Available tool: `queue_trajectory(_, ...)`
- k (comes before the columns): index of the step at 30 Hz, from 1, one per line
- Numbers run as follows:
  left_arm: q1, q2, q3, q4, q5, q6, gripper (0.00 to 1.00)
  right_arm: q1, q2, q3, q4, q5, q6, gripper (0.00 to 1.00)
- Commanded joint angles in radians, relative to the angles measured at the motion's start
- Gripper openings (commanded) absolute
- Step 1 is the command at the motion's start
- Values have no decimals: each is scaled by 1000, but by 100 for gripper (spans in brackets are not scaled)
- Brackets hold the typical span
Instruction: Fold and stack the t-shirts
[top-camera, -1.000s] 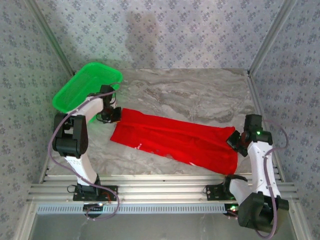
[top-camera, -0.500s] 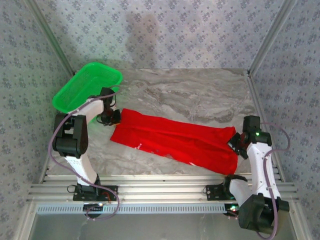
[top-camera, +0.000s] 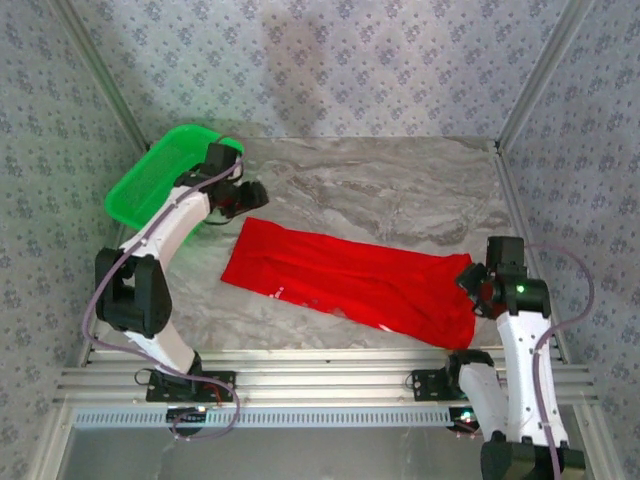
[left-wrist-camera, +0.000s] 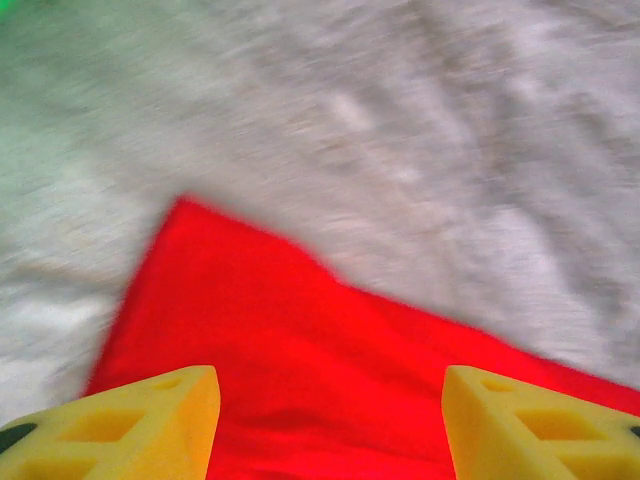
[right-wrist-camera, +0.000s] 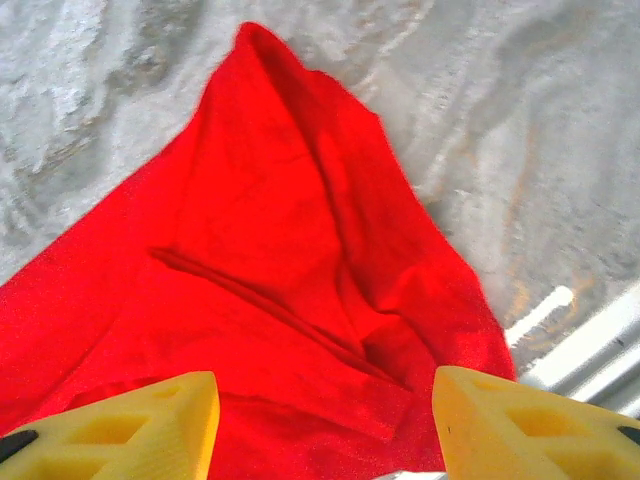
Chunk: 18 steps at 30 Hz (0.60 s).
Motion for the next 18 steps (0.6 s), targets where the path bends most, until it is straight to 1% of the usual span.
queue_trajectory(1, -68, 70, 82, 67, 140, 25, 61, 33, 138, 52, 72, -119, -104, 61)
queue_trajectory(2, -91, 99, 104, 78, 167, 34, 61, 45, 175, 53, 104, -160, -112, 61)
queue_trajectory(4, -125, 148, 118, 124, 224, 40, 59, 68, 227, 36, 169, -205, -89, 61)
queue_trajectory(5, -137, 171, 119, 151, 256, 37, 57, 77, 254, 20, 211, -244, -80, 60)
queue_trajectory(7, -150, 218, 113, 190, 317, 27, 53, 106, 315, 4, 277, -285, -71, 58)
queue_trajectory(10, -156, 280, 97, 182, 334, 21, 44, 169, 428, 1, 310, -272, -104, 55)
queue_trajectory(12, -156, 298, 63, 186, 335, 27, 43, 189, 490, -2, 326, -253, -132, 53)
queue_trajectory(14, -151, 312, 20, 183, 309, 33, 42, 196, 533, -13, 356, -226, -143, 48)
queue_trajectory(18, -134, 320, -61, 191, 266, 42, 39, 204, 603, 1, 398, -179, -166, 44)
